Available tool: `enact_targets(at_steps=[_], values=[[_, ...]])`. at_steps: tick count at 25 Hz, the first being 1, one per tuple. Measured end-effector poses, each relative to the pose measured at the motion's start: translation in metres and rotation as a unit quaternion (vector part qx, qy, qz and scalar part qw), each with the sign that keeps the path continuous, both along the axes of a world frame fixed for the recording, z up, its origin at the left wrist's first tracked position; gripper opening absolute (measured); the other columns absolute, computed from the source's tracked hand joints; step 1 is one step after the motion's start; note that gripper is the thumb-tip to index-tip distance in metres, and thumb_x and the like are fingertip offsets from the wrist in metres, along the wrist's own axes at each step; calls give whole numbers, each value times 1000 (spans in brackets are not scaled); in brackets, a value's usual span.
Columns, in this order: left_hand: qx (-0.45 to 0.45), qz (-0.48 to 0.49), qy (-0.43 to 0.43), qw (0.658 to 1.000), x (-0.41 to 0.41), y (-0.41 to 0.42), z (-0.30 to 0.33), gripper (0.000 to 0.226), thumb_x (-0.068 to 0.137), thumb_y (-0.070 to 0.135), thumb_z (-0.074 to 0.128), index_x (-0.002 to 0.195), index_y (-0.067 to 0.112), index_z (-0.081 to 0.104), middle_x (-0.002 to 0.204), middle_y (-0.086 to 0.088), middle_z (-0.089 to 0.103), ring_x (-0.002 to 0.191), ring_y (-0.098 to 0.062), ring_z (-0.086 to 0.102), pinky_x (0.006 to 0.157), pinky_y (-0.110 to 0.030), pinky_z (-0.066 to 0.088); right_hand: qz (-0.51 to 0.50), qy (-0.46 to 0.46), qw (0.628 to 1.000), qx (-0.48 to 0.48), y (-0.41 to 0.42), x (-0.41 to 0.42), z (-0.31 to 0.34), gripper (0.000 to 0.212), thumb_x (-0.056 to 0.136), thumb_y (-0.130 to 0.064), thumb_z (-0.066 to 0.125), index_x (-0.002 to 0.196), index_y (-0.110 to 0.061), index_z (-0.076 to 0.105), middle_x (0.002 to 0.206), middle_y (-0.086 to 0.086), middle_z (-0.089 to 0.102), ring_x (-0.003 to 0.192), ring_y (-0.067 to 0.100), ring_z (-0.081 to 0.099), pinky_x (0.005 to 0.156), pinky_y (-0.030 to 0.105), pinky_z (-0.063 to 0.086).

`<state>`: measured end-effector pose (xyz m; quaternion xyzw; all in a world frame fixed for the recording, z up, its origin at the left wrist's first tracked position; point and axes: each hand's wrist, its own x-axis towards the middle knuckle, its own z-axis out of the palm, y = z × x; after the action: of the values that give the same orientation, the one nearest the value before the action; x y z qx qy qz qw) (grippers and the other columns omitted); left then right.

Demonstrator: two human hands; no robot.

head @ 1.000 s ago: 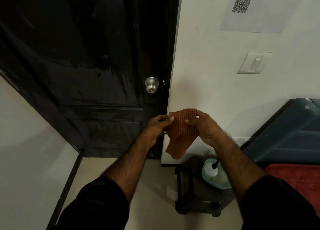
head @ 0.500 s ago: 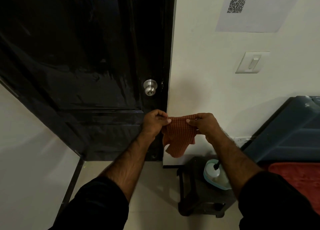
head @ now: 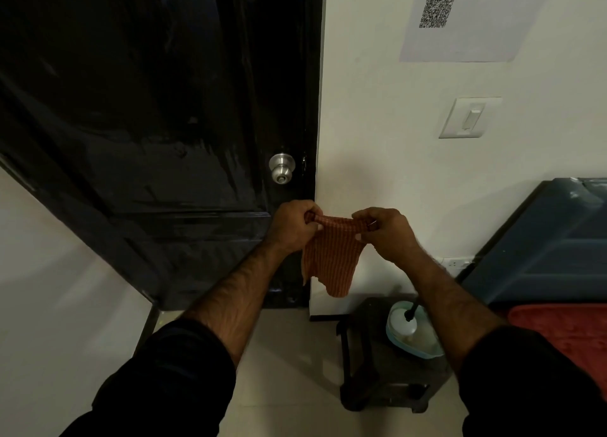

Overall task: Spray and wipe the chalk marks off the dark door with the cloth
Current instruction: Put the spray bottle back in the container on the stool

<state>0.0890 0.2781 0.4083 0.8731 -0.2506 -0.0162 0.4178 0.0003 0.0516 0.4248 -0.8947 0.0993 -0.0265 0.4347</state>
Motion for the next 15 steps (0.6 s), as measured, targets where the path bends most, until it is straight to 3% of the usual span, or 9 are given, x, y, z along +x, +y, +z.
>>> enact_targets(at_steps=[2, 4, 7, 9, 12, 15], values=[[19, -6, -23, 1000, 2, 4, 2, 10, 89, 17, 82, 97, 16, 77, 92, 5, 71, 84, -7, 64, 78, -24, 52, -3, -25, 999, -33, -3, -3, 0, 32, 93, -10, 81, 125, -13, 77, 113, 2, 77, 102, 15, 71, 84, 15, 52], [34, -14, -35, 999, 1, 9, 3, 11, 88, 22, 83, 94, 16, 76, 94, 4, 66, 85, -9, 60, 76, -23, 47, -1, -38, 998, -56, -4, -5, -1, 22, 98, -18, 77, 119, -12, 79, 111, 2, 77, 99, 13, 68, 88, 23, 54], [5, -29, -21, 999, 2, 14, 2, 14, 88, 21, 83, 93, 13, 72, 111, -4, 63, 100, -12, 59, 84, -19, 45, -3, -56, 996, -65, -3, -9, -2, 16, 104, -29, 68, 108, -16, 77, 107, 1, 71, 99, 14, 64, 82, 25, 50], [-46, -63, 35, 996, 3, 16, 6, 13, 93, 16, 79, 94, 9, 68, 109, -14, 69, 98, -14, 63, 86, -27, 52, 2, -53, 999, -10, -2, -12, -1, 22, 109, -33, 59, 106, -14, 71, 104, 4, 72, 100, 20, 68, 88, 34, 54], [-111, -97, 110, 983, 0, 16, 17, 8, 102, 15, 68, 99, 11, 63, 89, -11, 66, 81, -16, 64, 73, -31, 56, 13, -57, 993, 102, -2, -18, 4, 27, 112, -35, 51, 108, -10, 62, 100, 15, 73, 96, 32, 73, 88, 51, 64], [-186, -67, 146, 969, -1, 13, 23, 4, 104, 16, 67, 101, 14, 66, 95, -12, 70, 85, -20, 69, 76, -33, 59, 6, -59, 972, 227, -5, -23, 16, 17, 108, -25, 59, 114, -10, 66, 104, 12, 79, 97, 30, 77, 84, 48, 66]])
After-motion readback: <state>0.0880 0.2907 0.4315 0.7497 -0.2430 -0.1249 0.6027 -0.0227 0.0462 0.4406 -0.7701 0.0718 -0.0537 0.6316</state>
